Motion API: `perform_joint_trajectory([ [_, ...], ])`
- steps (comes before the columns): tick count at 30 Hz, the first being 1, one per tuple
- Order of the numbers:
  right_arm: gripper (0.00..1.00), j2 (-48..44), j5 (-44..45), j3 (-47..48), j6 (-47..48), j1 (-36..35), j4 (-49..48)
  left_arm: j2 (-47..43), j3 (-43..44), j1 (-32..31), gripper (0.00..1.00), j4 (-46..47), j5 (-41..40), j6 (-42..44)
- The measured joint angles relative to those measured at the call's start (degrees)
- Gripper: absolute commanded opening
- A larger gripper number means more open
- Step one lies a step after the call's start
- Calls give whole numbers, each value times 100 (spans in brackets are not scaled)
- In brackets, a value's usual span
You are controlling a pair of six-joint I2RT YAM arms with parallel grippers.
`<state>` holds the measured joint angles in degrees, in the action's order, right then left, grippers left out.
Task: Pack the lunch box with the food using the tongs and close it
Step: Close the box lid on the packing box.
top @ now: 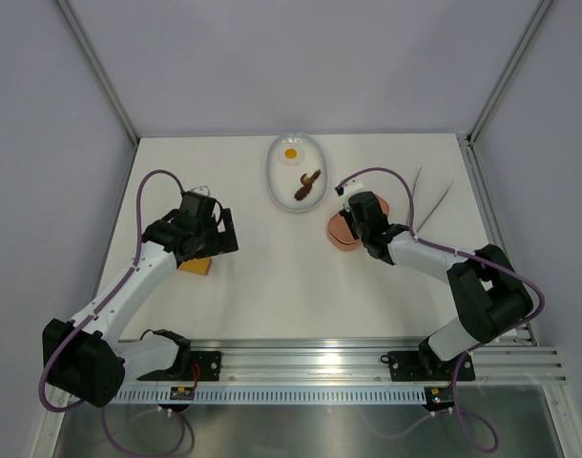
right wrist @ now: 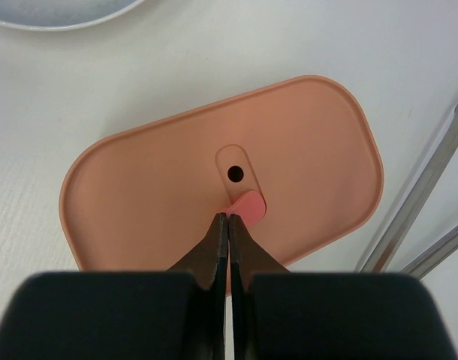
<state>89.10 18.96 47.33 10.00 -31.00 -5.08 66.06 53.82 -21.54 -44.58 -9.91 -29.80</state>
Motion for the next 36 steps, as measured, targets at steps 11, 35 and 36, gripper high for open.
perform_joint_trajectory([
  [11, 0, -28, 13, 0, -20, 0, 42, 0, 0, 0, 99, 0, 0, 0],
  [35, 0, 173, 2, 160, -81, -13, 271, 0, -92, 0, 99, 7, 0, 0],
  [36, 0, 179, 0, 179, -81, -13, 295, 0, -94, 0, 99, 7, 0, 0],
])
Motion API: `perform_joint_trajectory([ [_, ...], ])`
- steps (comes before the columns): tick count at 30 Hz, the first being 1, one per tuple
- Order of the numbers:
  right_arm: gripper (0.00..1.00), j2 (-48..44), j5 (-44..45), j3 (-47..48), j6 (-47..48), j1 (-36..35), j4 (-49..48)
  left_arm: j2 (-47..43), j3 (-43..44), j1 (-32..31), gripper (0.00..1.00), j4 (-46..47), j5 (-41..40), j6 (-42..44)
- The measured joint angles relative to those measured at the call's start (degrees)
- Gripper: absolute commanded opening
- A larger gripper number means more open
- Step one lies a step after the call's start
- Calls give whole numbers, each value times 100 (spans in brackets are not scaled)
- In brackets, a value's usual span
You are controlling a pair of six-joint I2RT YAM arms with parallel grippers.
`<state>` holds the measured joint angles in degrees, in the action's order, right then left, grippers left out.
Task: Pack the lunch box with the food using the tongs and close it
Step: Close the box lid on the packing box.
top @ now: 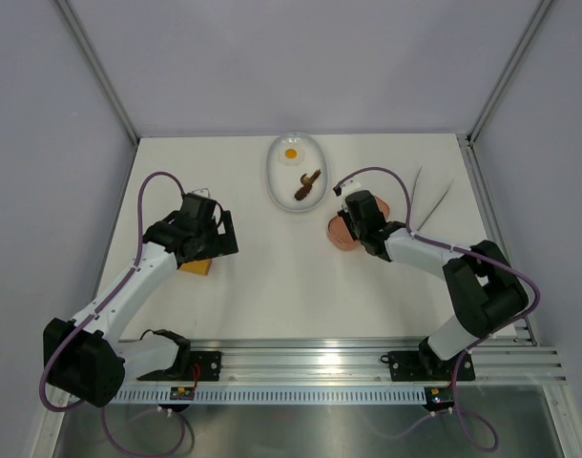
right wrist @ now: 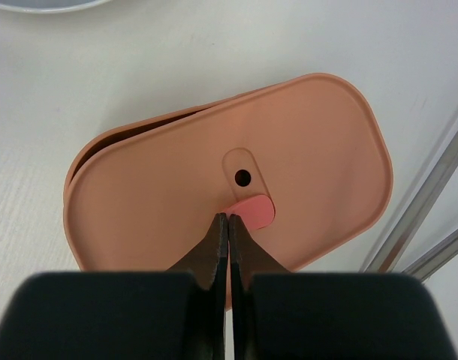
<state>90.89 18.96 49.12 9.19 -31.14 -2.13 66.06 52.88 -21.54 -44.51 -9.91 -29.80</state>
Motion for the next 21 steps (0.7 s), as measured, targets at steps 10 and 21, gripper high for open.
perform_joint_trajectory([
  [10, 0, 149, -13, 227, -107, 0, 155, 0, -2, 0, 99, 2, -2, 0],
  [21, 0, 223, -7, 315, -267, 0, 155, 0, -2, 0, 99, 0, -2, 2],
])
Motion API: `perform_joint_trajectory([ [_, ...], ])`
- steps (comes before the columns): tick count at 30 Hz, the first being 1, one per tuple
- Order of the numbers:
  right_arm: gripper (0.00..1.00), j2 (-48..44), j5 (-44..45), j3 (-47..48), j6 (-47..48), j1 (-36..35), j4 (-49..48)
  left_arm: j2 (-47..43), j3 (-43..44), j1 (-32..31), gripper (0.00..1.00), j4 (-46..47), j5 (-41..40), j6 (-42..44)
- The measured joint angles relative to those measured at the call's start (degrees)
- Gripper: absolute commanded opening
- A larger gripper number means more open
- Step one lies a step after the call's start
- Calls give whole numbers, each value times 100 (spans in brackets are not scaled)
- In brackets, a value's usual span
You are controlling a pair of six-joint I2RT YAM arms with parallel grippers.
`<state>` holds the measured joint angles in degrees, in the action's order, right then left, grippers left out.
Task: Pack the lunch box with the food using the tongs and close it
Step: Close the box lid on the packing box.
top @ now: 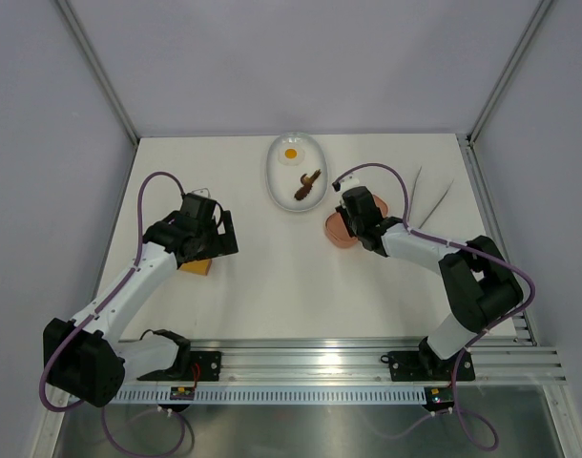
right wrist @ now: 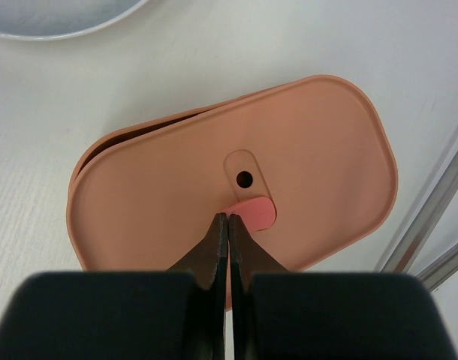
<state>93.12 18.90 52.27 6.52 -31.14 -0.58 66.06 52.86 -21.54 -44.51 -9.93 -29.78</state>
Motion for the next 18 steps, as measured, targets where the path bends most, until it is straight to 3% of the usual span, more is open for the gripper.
perform_joint_trajectory([
  [18, 0, 175, 26, 186, -297, -2, -2, 0, 0, 0, 99, 0, -15, 4],
])
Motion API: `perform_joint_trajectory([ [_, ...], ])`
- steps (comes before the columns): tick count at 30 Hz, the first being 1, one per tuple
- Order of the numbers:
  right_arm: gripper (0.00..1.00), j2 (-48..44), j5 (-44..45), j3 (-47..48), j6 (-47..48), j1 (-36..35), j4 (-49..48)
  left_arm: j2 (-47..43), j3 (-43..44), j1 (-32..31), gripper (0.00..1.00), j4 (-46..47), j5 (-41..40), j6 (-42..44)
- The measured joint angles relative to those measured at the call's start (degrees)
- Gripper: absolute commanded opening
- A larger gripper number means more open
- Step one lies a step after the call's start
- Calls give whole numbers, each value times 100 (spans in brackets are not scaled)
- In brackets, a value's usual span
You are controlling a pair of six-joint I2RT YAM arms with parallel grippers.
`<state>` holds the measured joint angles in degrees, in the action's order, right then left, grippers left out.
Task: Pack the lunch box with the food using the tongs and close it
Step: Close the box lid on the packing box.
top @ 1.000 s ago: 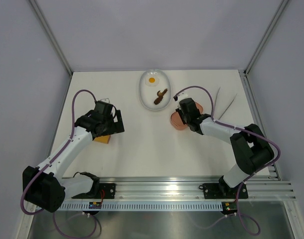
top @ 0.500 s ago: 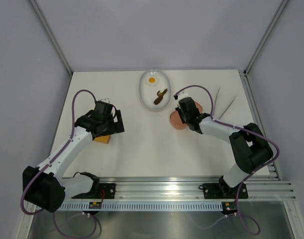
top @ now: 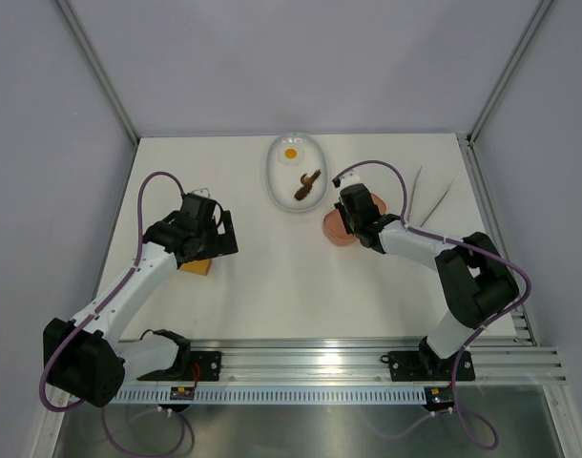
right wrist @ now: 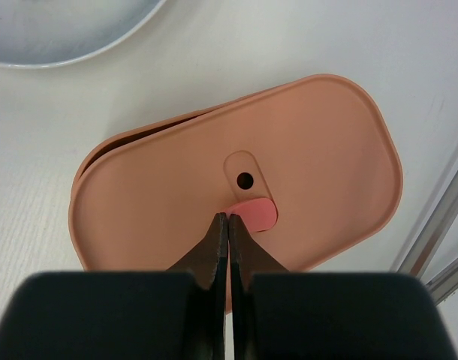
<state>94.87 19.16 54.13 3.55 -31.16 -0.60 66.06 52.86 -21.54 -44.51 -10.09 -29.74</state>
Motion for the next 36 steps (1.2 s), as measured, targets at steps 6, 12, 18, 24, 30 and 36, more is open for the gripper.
perform_joint_trajectory([
  [6, 0, 4, 120, 9, -153, 0, -24, 0, 0, 0, 99, 0, -26, 13],
  [12, 0, 37, 142, 66, -247, 0, -15, 0, 0, 0, 99, 0, -28, 15],
  [18, 0, 70, 197, 118, -466, 0, 11, 0, 0, 0, 99, 0, -31, 15],
  [24, 0, 74, 348, 289, -741, -2, 59, 0, 0, 0, 99, 0, -31, 15],
  [30, 0, 74, 487, 361, -920, -4, 98, 0, 0, 0, 99, 0, -31, 15],
  [36, 0, 98, 544, 385, -957, -4, 136, 0, 0, 0, 99, 0, -33, 17],
])
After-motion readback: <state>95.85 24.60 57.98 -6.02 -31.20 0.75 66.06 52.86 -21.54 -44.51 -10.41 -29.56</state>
